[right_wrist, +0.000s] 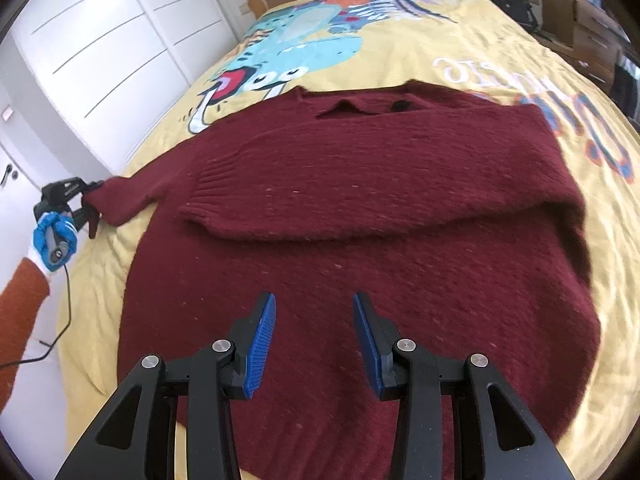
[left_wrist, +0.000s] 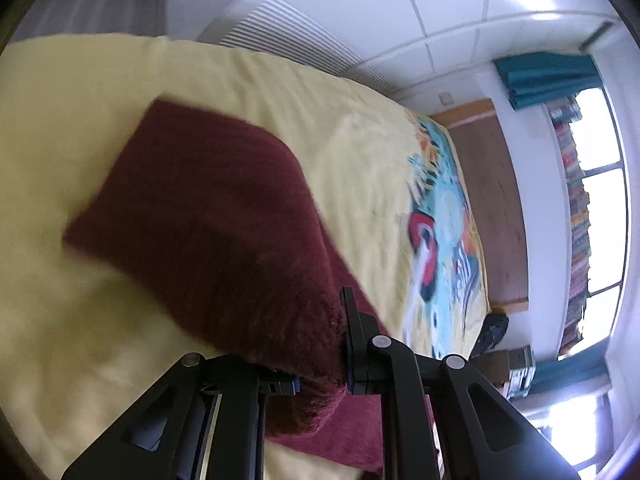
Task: Fold small clothes
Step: 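Carry the cuff with the left tool across the sweater body and release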
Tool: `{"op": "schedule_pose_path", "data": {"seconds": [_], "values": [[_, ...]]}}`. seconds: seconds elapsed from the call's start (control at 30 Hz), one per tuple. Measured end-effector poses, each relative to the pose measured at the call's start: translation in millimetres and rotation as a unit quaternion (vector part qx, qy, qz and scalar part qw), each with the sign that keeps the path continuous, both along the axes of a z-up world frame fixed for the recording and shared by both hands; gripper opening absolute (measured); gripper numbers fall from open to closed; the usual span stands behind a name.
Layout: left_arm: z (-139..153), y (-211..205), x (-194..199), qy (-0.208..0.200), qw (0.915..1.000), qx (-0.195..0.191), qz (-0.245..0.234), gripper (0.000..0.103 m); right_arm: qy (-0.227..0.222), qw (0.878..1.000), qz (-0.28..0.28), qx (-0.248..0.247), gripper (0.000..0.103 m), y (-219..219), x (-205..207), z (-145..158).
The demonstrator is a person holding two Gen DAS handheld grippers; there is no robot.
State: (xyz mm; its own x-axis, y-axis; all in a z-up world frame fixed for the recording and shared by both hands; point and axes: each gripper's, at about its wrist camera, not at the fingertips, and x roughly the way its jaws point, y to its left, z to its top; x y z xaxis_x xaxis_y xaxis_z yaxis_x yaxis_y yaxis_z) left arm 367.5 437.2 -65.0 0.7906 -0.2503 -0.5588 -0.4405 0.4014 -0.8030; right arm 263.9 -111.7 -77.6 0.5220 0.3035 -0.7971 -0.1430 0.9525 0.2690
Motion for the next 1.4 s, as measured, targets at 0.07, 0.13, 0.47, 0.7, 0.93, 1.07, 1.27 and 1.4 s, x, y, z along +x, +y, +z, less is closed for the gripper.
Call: {"op": "schedule_pose_path", "data": {"seconds": [0.07, 0.13, 0.47, 0.7, 0.93, 1.07, 1.27, 1.4], "values": [[13.0, -15.3, 5.8, -0.005, 0.9999, 0.004, -0.012, 0.012, -0.001, 1.000, -0.010, 0.001, 0.042, -8.5, -6.8, 0.2], [25.6, -33.5, 13.1, -0.011, 0.9996, 0.008, -0.023, 0.012, -0.001, 1.000, -0.018, 0.003, 0.042, -16.4, -12.9, 0.0], [75.9, -133.3, 42.2, -0.032, 0.9955, 0.029, -0.084, 0.012, -0.023, 0.999, -0.043, -0.011, 0.042, -51.9, -47.2, 10.9], [90.9, -205.0, 40.6, -0.040, 0.9884, 0.041, -0.140, 0.012, -0.030, 0.997, -0.073, -0.019, 0.042, -87.6, -67.2, 17.2], [102.0, -282.4, 33.3, -0.040, 0.9752, 0.061, -0.209, 0.010, -0.030, 0.995, -0.096, -0.017, 0.042, -116.8, -88.9, 16.3], [102.9, -327.9, 23.5, -0.039, 0.9653, 0.072, -0.248, 0.010, -0.032, 0.993, -0.111, -0.014, 0.042, -131.9, -101.0, 16.0], [96.3, -395.1, 9.9, -0.029, 0.9444, 0.091, -0.315, 0.009, -0.032, 0.991, -0.131, -0.008, 0.042, -152.9, -114.7, 14.5], [89.3, -433.8, -3.5, -0.021, 0.9272, 0.114, -0.356, 0.009, -0.029, 0.989, -0.143, -0.002, 0.042, -165.3, -119.3, 11.7]]}}
